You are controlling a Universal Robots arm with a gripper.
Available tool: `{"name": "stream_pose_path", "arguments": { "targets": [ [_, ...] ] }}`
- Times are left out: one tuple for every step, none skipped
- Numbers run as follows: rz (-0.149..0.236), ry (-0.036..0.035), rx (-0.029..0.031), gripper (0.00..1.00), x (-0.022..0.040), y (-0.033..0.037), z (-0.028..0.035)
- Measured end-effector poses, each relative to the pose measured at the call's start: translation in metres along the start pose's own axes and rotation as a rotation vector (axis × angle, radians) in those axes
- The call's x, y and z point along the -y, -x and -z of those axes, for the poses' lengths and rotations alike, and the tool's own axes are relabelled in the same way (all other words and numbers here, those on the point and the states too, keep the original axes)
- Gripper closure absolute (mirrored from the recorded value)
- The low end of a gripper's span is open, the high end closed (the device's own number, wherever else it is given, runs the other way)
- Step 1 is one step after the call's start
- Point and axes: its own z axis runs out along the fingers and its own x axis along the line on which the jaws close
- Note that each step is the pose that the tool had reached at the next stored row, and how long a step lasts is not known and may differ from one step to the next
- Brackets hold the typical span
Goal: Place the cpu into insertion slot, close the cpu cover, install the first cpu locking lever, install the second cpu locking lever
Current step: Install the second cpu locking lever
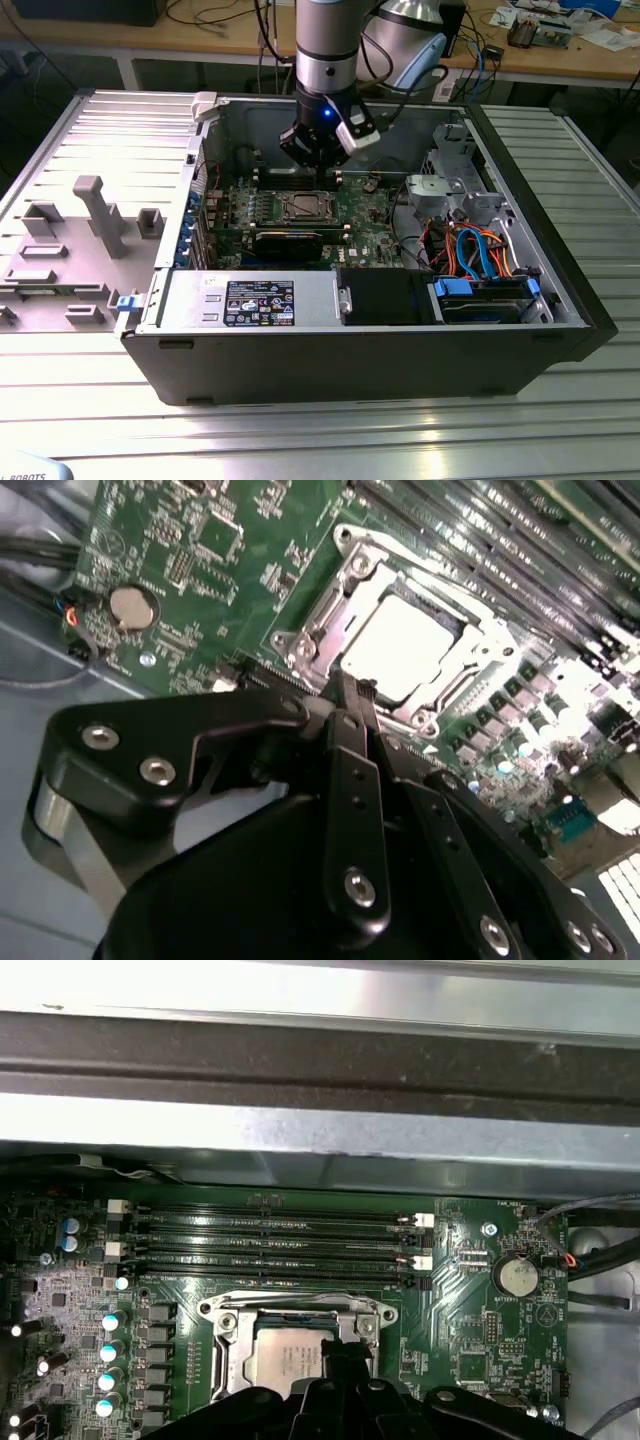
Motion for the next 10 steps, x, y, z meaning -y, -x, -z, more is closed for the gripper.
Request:
{"name": "stream_pose_path", "arguments": {
  "targets": [
    [-0.004,0.0,0.0003,0.89,0.0008,0.0,0.0],
    [-0.007,-0.0001,0.0004,0.89,0.0021,-0.0001,0.0],
    [-0.01,-0.0003,0.0005,0.89,0.0053,-0.0003,0.0],
    [-0.011,-0.0002,0.0006,0.89,0.0072,-0.0003,0.0],
    [-0.011,-0.0003,0.0006,0.89,0.0095,-0.0004,0.0001],
    [-0.011,-0.0004,0.0005,0.89,0.0122,-0.0005,0.0003],
    [-0.011,-0.0005,0.0006,0.89,0.0153,-0.0006,0.0004],
    [-0.012,-0.0007,0.0006,0.89,0.0188,-0.0008,0.0004],
    [-0.012,-0.001,0.0006,0.89,0.0219,-0.001,0.0004],
    [-0.012,-0.0012,0.0006,0.89,0.0244,-0.0011,0.0004]
  ]
}}
